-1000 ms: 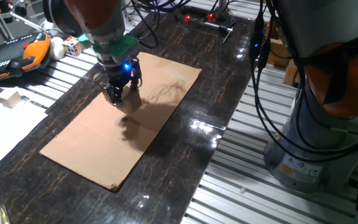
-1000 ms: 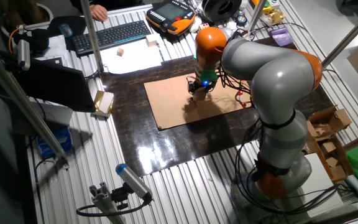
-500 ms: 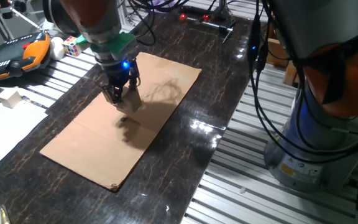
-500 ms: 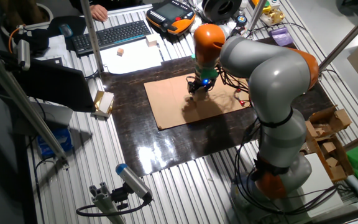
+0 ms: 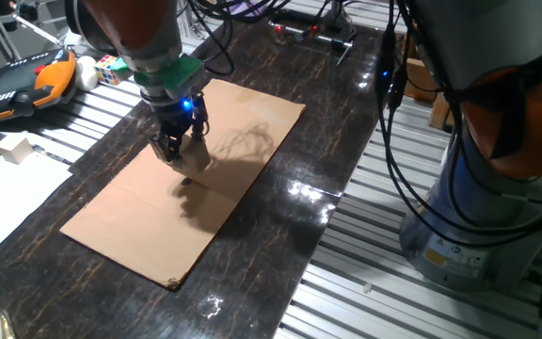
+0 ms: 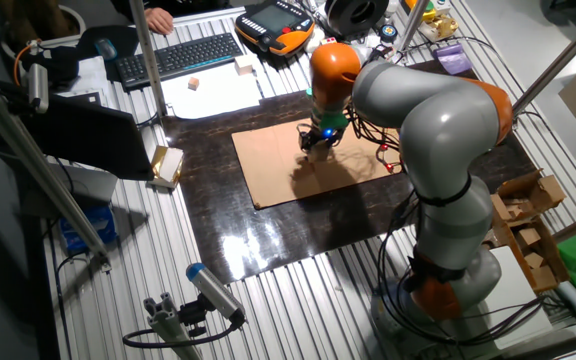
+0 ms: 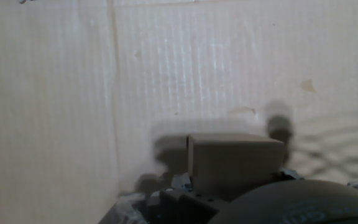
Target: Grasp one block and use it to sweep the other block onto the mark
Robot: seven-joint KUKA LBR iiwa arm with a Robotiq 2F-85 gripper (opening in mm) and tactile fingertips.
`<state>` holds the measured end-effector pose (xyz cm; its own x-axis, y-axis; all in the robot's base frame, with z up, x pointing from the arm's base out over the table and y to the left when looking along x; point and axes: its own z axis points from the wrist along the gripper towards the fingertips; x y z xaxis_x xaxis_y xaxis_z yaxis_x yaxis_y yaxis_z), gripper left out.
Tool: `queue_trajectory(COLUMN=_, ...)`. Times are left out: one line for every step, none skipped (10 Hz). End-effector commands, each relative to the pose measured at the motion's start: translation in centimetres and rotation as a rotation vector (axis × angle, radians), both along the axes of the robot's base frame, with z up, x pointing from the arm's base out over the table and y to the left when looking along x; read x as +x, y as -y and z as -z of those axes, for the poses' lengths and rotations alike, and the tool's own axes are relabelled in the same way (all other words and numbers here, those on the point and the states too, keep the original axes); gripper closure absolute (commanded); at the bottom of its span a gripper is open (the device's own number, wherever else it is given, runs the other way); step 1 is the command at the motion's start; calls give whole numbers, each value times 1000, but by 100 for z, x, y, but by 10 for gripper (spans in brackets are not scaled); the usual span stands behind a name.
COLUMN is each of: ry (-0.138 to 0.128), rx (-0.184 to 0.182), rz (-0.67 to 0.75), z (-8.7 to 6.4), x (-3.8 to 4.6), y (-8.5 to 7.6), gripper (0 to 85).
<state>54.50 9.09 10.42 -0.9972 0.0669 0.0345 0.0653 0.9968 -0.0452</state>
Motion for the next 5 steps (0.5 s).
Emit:
queue_trajectory(ry=3, rx=0, rz=-2, z=30, x=13, y=0, gripper=840)
queue_trajectory(ry=13, rx=0, rz=-5, z=78, x=39, y=-4, gripper=840)
queue_trajectory(ry=15, rx=5, rz=-4, z=122, x=48, y=-26, gripper=840)
queue_trajectory(ry=15, rx=12, rz=-2, z=141, x=41, y=-41, gripper=840)
queue_trajectory(ry=21, rx=13, rz=7, z=148, x=31, y=-62, gripper=843)
